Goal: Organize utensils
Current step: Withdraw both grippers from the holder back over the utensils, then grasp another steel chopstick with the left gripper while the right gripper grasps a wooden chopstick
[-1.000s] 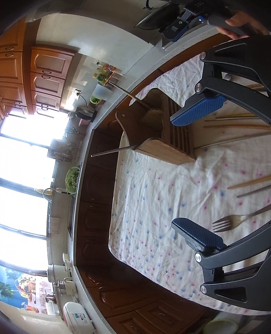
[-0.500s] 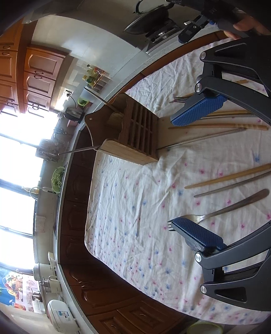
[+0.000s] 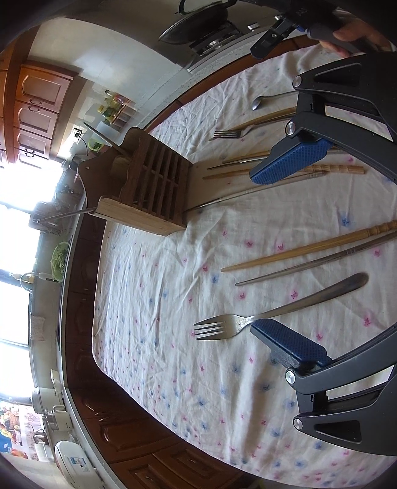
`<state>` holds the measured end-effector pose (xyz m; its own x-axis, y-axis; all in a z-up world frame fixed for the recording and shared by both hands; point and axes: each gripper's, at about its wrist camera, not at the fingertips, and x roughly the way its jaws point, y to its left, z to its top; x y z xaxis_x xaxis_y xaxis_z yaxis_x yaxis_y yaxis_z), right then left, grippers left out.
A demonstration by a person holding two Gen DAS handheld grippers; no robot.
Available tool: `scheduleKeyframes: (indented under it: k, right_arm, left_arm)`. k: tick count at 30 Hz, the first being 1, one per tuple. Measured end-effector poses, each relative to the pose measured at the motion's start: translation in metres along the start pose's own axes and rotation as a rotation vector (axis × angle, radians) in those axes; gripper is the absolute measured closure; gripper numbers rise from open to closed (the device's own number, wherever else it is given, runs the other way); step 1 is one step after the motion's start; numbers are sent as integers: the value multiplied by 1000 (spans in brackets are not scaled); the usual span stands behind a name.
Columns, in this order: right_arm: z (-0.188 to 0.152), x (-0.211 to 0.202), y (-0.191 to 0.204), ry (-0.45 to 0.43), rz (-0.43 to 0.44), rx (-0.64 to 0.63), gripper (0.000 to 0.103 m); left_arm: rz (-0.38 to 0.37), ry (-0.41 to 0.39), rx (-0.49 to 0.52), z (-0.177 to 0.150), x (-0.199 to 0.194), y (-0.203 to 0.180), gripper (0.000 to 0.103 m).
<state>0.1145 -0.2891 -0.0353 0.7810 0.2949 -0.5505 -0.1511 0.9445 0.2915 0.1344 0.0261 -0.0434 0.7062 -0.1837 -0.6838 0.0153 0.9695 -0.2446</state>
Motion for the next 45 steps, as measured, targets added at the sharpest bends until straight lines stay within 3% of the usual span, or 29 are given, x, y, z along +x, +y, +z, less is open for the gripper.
scheduleKeyframes:
  k: [16, 18, 19, 23, 28, 36, 39, 41, 45]
  right_arm:
    - [12, 28, -4, 33, 14, 1, 5]
    - [17, 34, -6, 33, 9, 5, 13]
    - [19, 38, -7, 40, 4, 4, 22]
    - [29, 58, -14, 83, -26, 10, 51]
    - [37, 90, -24, 166, -74, 11, 71]
    - [39, 137, -25, 294, -85, -30, 81]
    - [38, 146, -21, 316, -72, -48, 83]
    - [38, 150, -17, 327, -72, -63, 84]
    - [38, 158, -16, 338, -68, -66, 85]
  left_arm:
    - [-24, 51, 64, 24, 39, -27, 11]
    - [-27, 59, 81, 32, 48, -33, 12]
    - [-33, 63, 87, 35, 53, -36, 13]
    - [-48, 90, 108, 50, 75, -47, 26]
    - [-41, 129, 122, 62, 104, -54, 44]
    - [-29, 192, 165, 67, 138, -66, 58]
    - [-29, 220, 175, 66, 147, -67, 69]
    - [-38, 253, 182, 62, 155, -67, 83]
    - [-31, 240, 229, 56, 152, -71, 87]
